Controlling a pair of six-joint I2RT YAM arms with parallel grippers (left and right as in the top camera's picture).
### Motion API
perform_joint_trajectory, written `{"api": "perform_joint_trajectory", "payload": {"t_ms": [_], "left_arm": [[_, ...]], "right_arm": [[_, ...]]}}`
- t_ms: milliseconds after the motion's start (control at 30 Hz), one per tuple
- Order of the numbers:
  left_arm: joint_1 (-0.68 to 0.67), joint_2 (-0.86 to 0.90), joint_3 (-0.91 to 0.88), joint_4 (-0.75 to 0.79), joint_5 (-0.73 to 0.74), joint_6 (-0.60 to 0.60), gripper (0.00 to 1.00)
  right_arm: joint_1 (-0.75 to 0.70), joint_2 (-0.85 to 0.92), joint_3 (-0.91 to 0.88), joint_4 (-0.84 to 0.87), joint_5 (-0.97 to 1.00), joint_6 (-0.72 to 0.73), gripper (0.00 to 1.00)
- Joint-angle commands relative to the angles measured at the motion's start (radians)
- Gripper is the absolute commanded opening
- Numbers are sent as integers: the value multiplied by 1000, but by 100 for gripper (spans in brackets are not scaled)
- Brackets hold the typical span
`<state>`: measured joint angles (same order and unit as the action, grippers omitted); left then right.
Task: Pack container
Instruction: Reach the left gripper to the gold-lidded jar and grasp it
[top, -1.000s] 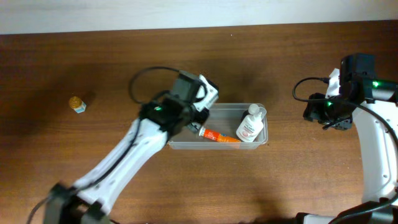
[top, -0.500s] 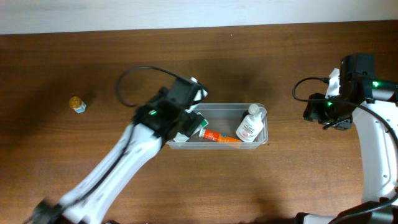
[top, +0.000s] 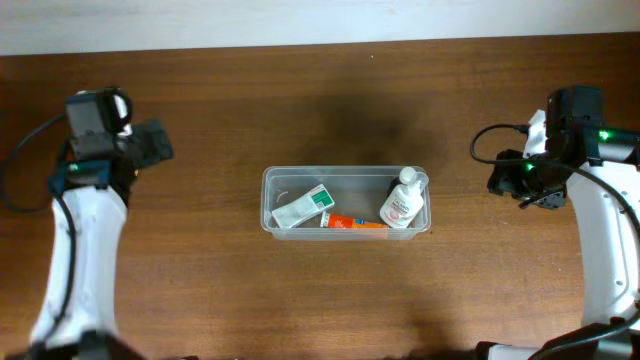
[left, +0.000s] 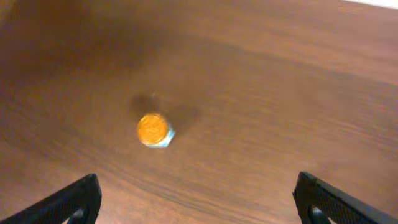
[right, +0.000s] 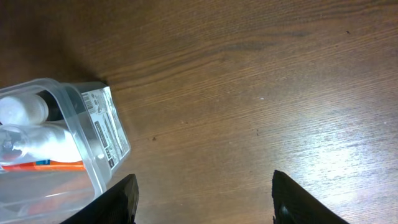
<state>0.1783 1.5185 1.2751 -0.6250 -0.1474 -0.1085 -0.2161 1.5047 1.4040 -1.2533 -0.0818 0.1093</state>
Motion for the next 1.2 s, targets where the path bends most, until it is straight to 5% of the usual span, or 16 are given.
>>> {"api": "perform_joint_trajectory", "payload": {"t_ms": [0, 167, 433, 900, 967, 1167], "left_arm": [[93, 159, 109, -5, 89, -93, 99], [119, 378, 267, -37, 100, -93, 99], [140, 567, 271, -15, 100, -93, 99], [186, 666, 272, 36, 100, -93, 99], [186, 666, 272, 38, 100, -92, 93], [184, 666, 272, -2, 108, -93, 53]], "right_arm": [[2, -2, -7, 0, -14, -2, 61], [2, 0, -7, -1, -14, -2, 61], [2, 1, -7, -3, -13, -2, 61], [2, 16, -7, -11, -13, -2, 61], [2, 23, -7, -13, -13, -2, 61], [2, 25, -7, -13, -12, -6, 61]]}}
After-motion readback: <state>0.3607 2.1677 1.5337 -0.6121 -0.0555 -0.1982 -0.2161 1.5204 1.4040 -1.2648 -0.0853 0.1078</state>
